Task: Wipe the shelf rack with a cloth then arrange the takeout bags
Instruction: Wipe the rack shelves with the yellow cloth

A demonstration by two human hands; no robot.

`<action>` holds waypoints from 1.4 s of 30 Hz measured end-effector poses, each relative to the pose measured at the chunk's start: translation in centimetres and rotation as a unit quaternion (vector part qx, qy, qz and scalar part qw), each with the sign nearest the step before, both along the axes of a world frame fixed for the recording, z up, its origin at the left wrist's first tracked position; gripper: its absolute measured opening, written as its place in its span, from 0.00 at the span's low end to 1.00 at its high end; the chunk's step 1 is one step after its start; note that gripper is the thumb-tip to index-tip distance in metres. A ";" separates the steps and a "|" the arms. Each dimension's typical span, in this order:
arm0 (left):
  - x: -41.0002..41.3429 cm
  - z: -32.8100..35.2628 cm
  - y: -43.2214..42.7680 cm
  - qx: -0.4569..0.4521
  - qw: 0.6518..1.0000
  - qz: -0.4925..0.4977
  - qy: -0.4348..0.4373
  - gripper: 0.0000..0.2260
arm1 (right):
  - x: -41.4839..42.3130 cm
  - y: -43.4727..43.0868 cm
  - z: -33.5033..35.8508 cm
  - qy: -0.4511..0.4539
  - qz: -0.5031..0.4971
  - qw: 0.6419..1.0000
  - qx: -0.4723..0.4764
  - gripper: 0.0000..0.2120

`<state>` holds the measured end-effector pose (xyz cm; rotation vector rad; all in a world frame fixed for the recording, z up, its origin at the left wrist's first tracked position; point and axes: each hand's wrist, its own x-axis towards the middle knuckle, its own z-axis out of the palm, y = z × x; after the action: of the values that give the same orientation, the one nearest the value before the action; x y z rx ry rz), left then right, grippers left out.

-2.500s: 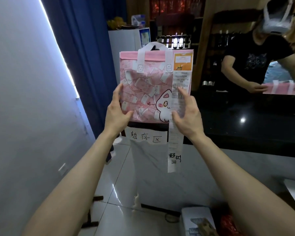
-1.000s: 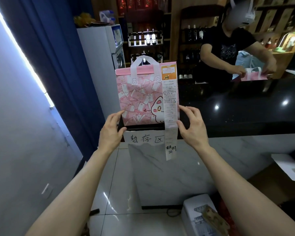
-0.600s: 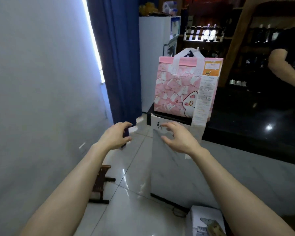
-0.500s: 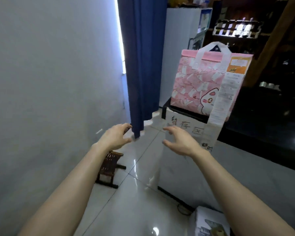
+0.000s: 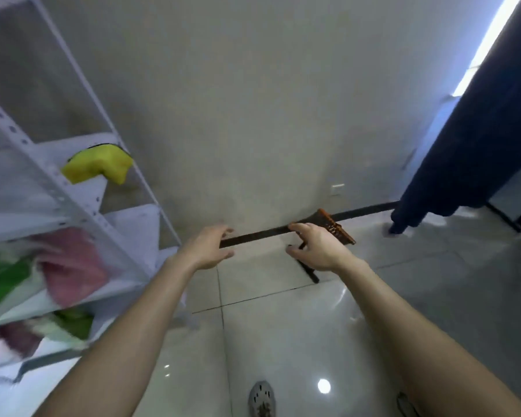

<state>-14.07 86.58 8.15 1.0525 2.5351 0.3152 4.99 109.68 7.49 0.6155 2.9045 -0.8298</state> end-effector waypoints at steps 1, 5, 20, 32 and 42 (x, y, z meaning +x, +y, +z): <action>-0.6 0.0 -1.4 0.004 1.000 0.016 -0.001 0.30 | -1.5 -0.7 0.1 -0.001 0.016 1.000 -0.004 0.33; -3.8 0.4 -7.5 0.012 0.995 0.099 0.007 0.31 | -9.0 -4.4 0.7 -0.004 0.105 0.994 -0.013 0.32; -11.9 1.6 -18.9 0.077 0.960 0.268 0.035 0.29 | -27.1 -12.8 2.1 0.023 0.265 0.964 0.007 0.31; -13.2 1.5 -17.6 0.096 0.891 0.440 0.052 0.28 | -39.1 -12.1 1.6 0.037 0.456 0.888 -0.041 0.27; -11.0 2.0 -12.8 0.119 0.781 0.596 0.143 0.22 | -48.1 -10.1 4.6 0.094 0.539 0.835 -0.060 0.27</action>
<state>-25.10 73.73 10.11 -0.6906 3.1444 0.8467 -43.07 99.57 12.07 -1.0917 2.6136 -0.8444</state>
